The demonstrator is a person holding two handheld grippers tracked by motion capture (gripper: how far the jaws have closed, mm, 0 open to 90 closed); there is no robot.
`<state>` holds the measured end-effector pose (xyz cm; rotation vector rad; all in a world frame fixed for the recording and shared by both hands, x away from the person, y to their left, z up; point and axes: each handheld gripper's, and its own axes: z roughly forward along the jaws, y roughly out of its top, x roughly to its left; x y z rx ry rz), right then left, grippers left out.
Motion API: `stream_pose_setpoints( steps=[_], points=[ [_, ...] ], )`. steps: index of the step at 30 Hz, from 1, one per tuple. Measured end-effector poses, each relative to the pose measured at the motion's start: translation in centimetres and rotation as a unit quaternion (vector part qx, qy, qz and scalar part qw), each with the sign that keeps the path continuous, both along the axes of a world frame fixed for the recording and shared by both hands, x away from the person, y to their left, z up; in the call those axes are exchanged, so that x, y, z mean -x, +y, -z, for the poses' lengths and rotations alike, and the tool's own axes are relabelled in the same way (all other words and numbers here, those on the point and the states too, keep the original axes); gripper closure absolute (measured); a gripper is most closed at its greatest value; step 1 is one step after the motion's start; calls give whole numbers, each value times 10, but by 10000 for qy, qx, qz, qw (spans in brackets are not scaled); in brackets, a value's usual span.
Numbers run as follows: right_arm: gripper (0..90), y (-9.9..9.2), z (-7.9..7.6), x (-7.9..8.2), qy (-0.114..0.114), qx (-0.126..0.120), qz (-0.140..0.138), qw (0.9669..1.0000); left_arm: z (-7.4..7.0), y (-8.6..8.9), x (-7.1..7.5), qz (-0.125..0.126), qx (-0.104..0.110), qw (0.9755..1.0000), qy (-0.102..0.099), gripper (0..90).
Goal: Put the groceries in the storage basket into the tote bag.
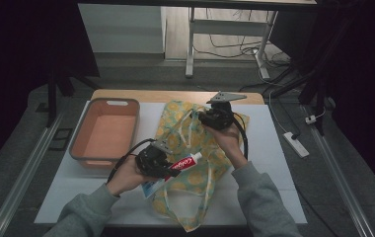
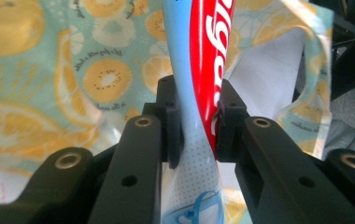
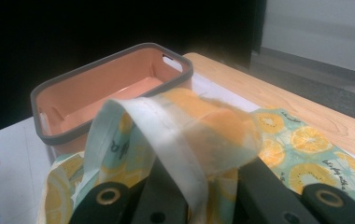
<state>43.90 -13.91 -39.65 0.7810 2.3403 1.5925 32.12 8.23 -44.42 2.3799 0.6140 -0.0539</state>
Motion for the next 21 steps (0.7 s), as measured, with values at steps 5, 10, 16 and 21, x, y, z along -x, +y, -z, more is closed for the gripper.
stream_pose_setpoints(
  steps=[5, 10, 16, 21],
  points=[
    [893, 1, -1, 4, -45, -27, -50, 10000, 6, -14, -8, -27, -251, 9997, 26, 756],
    [893, 0, 0, 9, -70, -62, -95, 9999, 13, -26, -16, -45, -304, 9995, 94, 755],
    [893, -6, 3, 12, -49, -194, -84, 9998, 21, -35, -27, -136, -335, 9992, 186, 755],
    [893, -12, 2, 16, -62, -399, -64, 9992, 30, -43, -33, -195, -486, 9984, 234, 754]
  ],
)
